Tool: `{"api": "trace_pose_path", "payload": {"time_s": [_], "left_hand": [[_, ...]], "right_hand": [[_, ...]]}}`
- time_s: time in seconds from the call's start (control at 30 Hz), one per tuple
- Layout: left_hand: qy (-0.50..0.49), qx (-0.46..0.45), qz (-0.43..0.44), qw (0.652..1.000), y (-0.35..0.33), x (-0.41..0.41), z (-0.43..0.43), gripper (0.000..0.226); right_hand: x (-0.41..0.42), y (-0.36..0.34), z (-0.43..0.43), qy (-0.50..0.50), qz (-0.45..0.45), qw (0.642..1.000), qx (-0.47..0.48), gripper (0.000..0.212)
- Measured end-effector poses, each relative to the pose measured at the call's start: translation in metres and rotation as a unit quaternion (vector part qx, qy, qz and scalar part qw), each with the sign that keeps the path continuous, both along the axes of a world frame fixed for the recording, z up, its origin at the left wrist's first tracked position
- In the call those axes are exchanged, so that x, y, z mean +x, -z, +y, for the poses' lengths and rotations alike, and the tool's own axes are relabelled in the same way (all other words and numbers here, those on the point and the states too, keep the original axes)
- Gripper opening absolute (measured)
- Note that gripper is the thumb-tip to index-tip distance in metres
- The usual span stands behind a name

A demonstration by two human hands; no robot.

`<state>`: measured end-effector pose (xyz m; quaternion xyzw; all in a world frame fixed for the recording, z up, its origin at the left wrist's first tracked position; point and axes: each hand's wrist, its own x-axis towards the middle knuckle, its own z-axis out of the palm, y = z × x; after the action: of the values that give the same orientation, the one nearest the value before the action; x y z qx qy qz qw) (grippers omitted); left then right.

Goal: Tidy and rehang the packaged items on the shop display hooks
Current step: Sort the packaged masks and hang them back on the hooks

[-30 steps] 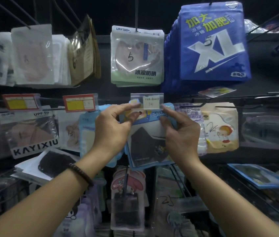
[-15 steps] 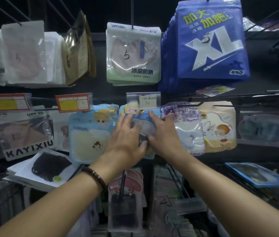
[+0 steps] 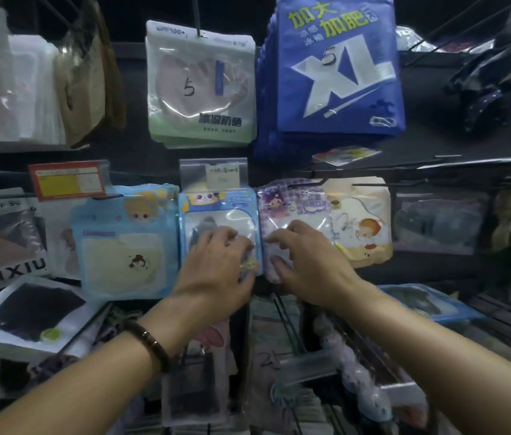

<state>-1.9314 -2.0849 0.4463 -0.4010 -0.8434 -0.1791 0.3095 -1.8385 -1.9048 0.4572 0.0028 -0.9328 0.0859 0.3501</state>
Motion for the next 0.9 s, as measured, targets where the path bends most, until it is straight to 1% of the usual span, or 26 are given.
{"api": "trace_pose_path", "payload": {"time_s": [0.03, 0.13, 0.23, 0.33, 0.4, 0.47, 0.53, 0.73, 0.8, 0.9], "left_hand": [[0.019, 0.003, -0.001, 1.000, 0.001, 0.007, 0.005, 0.037], [0.073, -0.013, -0.025, 0.997, 0.000, 0.030, 0.025, 0.020], [0.104, -0.061, -0.047, 0.992, -0.001, 0.048, 0.054, 0.020], [0.120, -0.102, -0.073, 0.985, 0.001, 0.062, 0.086, 0.019], [0.145, -0.115, -0.108, 0.977, 0.005, 0.071, 0.106, 0.018], [0.168, -0.128, -0.131, 0.969, 0.012, 0.077, 0.126, 0.018], [0.176, -0.147, -0.137, 0.964, 0.018, 0.083, 0.145, 0.021], [0.165, -0.190, -0.148, 0.956, 0.031, 0.095, 0.181, 0.025], [0.156, -0.196, -0.158, 0.955, 0.034, 0.099, 0.190, 0.025], [0.139, -0.201, -0.170, 0.955, 0.039, 0.104, 0.198, 0.025]], "right_hand": [[0.015, 0.003, 0.014, 0.007, -0.004, 1.000, 0.015, 0.033], [0.058, 0.014, 0.068, 0.040, -0.017, 0.999, 0.014, 0.025], [0.089, 0.034, 0.131, 0.113, -0.035, 0.993, -0.010, 0.017], [0.112, 0.056, 0.191, 0.203, -0.094, 0.973, -0.051, 0.031], [0.122, 0.072, 0.225, 0.238, -0.152, 0.958, -0.057, 0.042], [0.125, 0.089, 0.253, 0.242, -0.199, 0.948, -0.052, 0.054], [0.121, 0.105, 0.272, 0.232, -0.226, 0.945, -0.053, 0.064], [0.098, 0.127, 0.292, 0.215, -0.231, 0.949, -0.012, 0.077], [0.089, 0.132, 0.295, 0.217, -0.226, 0.950, 0.001, 0.069], [0.083, 0.133, 0.291, 0.229, -0.199, 0.953, 0.005, 0.042]]}}
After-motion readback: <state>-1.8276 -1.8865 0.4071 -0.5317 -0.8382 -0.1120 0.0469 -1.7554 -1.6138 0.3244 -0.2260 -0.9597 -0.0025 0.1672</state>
